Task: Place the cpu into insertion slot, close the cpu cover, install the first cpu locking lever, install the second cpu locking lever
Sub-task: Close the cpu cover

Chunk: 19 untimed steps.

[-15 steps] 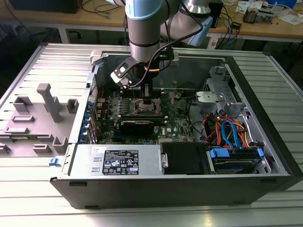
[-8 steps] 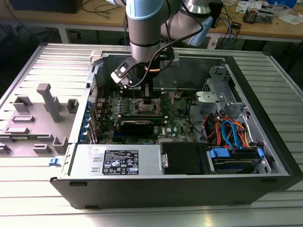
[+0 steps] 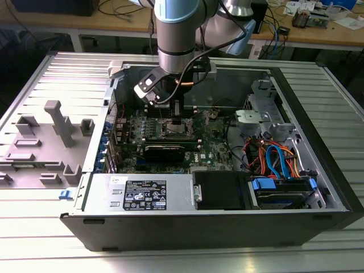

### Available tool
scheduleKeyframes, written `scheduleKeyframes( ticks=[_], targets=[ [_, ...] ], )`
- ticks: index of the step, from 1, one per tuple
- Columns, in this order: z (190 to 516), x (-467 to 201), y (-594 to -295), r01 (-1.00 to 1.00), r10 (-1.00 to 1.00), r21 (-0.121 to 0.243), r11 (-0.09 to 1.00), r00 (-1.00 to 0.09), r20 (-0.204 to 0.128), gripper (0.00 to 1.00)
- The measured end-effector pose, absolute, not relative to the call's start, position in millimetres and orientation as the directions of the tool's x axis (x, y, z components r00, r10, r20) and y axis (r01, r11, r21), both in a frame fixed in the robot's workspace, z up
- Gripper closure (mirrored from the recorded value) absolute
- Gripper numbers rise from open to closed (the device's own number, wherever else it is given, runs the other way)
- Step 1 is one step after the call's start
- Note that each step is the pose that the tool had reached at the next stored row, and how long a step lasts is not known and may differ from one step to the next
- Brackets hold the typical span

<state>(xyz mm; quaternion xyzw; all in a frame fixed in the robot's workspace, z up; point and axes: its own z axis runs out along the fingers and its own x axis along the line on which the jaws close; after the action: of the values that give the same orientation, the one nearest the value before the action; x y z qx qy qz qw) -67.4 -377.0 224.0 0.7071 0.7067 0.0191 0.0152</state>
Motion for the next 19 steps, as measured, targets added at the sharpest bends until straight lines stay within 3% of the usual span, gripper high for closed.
scheduleKeyframes(
  ticks=[9,19],
  targets=[
    [230.5,-57.6,-376.9,1.000,1.000,0.025,-0.001,0.001,0.005,0.89],
    [230.5,-57.5,-376.8,1.000,1.000,0.024,-0.001,0.001,0.005,0.89]
  ],
)
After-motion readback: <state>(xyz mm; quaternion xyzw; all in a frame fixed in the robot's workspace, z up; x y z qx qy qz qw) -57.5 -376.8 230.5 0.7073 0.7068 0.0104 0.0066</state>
